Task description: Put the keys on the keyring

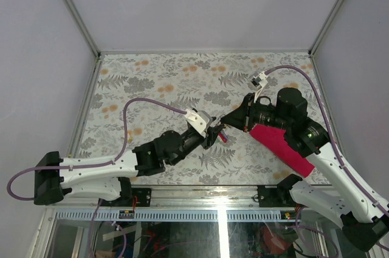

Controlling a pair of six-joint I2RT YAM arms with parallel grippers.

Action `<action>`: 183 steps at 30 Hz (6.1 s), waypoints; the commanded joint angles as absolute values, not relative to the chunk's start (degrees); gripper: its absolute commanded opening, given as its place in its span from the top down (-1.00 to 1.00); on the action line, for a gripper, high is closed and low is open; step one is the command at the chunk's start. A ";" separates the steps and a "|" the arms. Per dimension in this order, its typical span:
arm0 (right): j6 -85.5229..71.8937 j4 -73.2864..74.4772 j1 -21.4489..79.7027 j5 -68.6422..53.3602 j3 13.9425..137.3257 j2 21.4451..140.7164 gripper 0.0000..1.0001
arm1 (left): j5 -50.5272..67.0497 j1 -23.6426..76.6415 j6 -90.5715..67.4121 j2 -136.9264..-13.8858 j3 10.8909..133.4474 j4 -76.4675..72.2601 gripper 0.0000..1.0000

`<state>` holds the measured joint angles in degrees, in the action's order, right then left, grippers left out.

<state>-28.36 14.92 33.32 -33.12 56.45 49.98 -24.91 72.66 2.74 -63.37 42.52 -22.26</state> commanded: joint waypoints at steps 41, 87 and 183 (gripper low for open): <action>-24.90 15.97 34.11 -29.79 64.46 37.96 -0.14 | -10.17 73.01 1.14 -49.31 39.84 -26.33 1.00; -36.51 20.05 53.59 -12.06 70.08 52.73 0.47 | -14.62 73.03 2.29 -47.34 38.03 -28.41 1.00; -7.51 9.76 53.55 -31.71 66.49 41.83 1.00 | -1.06 73.01 0.51 -41.14 37.96 -26.75 0.18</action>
